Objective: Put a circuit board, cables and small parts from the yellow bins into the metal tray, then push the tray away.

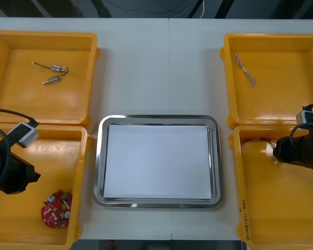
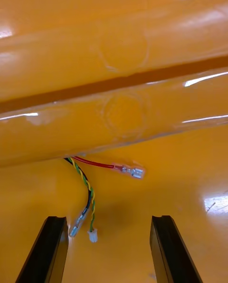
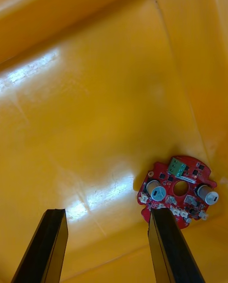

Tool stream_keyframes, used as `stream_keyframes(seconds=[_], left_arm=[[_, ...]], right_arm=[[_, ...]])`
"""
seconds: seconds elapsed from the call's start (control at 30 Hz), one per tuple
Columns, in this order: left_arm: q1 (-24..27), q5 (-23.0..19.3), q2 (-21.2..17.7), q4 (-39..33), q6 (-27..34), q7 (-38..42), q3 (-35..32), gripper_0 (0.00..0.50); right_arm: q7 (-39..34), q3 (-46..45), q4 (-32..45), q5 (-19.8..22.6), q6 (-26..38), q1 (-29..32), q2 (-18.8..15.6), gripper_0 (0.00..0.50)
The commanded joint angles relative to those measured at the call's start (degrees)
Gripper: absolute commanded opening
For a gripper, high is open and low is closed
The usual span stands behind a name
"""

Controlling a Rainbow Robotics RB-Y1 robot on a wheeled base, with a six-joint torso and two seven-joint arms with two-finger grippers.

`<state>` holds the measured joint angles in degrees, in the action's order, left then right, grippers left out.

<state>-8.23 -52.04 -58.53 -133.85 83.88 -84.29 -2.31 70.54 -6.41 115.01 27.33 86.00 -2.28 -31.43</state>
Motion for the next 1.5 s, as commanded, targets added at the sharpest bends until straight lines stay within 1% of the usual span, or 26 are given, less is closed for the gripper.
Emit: stream_keyframes(seconds=[0.03,0.23,0.37,0.53,0.6,0.7,0.97,1.0,1.07,1.33,1.37,1.4,1.43,1.47,1.5], left_arm=[[-1.61,1.94,-4.22,-1.85,-2.5,-3.07,3.72,0.5],[-1.52,4.14,-6.15,-1.77,-5.22,-2.98,7.67,0.5],[-1.52,5.28,-7.56,-1.77,-7.51,-2.9,10.31,0.5],[-0.73,6.43,-8.7,-1.77,-9.62,-2.72,13.56,0.5],[-0.29,7.13,-9.49,-1.77,-10.58,-2.63,15.41,0.5],[0.59,7.92,-10.37,-1.77,-11.73,-2.37,17.69,0.5],[2.87,9.24,-10.99,-1.77,-12.52,-1.49,21.56,0.5],[3.31,9.59,-10.9,-1.77,-12.52,-1.31,22.17,0.5],[4.01,10.03,-10.99,-1.77,-12.52,-1.05,22.96,0.5],[5.07,10.12,-11.08,-0.97,-13.31,-0.79,23.76,0.5],[5.33,10.12,-11.16,-0.71,-13.66,-0.79,24.2,0.5],[5.77,10.38,-11.34,-0.36,-14.01,-0.7,24.9,0.5],[6.12,10.65,-11.43,-0.01,-14.36,-0.7,25.43,0.5],[6.21,10.73,-11.52,0.26,-14.63,-0.7,25.6,0.5],[6.21,10.82,-11.52,0.87,-15.42,-0.61,25.78,0.5]], right_arm=[[-1.89,1.23,-0.66,-1.75,-1.89,1.05,2.43,0.5],[-2.51,1.49,-1.1,-1.49,-2.24,1.05,2.52,0.5],[-2.68,1.58,-1.72,-1.57,-2.95,1.05,3.31,0.5],[-2.68,2.02,-1.72,-2.37,-3.65,1.49,3.57,0.5],[-2.68,2.46,-1.63,-2.89,-4.88,2.28,3.57,0.5],[-2.68,2.46,-1.72,-2.72,-5.41,2.72,3.57,0.5],[-2.68,2.46,-1.72,-2.28,-5.67,2.63,3.57,0.5],[-2.68,2.46,-1.72,-2.28,-5.93,2.63,3.57,0.493],[-2.77,2.46,-1.72,-2.28,-6.2,2.72,3.57,0.453],[-2.77,2.46,-1.72,-2.01,-6.64,2.72,3.57,0.452],[-2.68,2.46,-1.72,-1.84,-6.64,2.72,3.57,0.441],[-2.77,2.46,-1.63,-1.75,-6.64,2.81,3.57,0.391],[-2.77,2.54,-1.72,-1.66,-6.64,2.9,3.57,0.296],[-2.77,2.46,-1.72,-1.57,-6.64,2.81,3.57,0.22],[-2.68,2.46,-1.63,-1.49,-6.64,2.9,3.57,0.106]])
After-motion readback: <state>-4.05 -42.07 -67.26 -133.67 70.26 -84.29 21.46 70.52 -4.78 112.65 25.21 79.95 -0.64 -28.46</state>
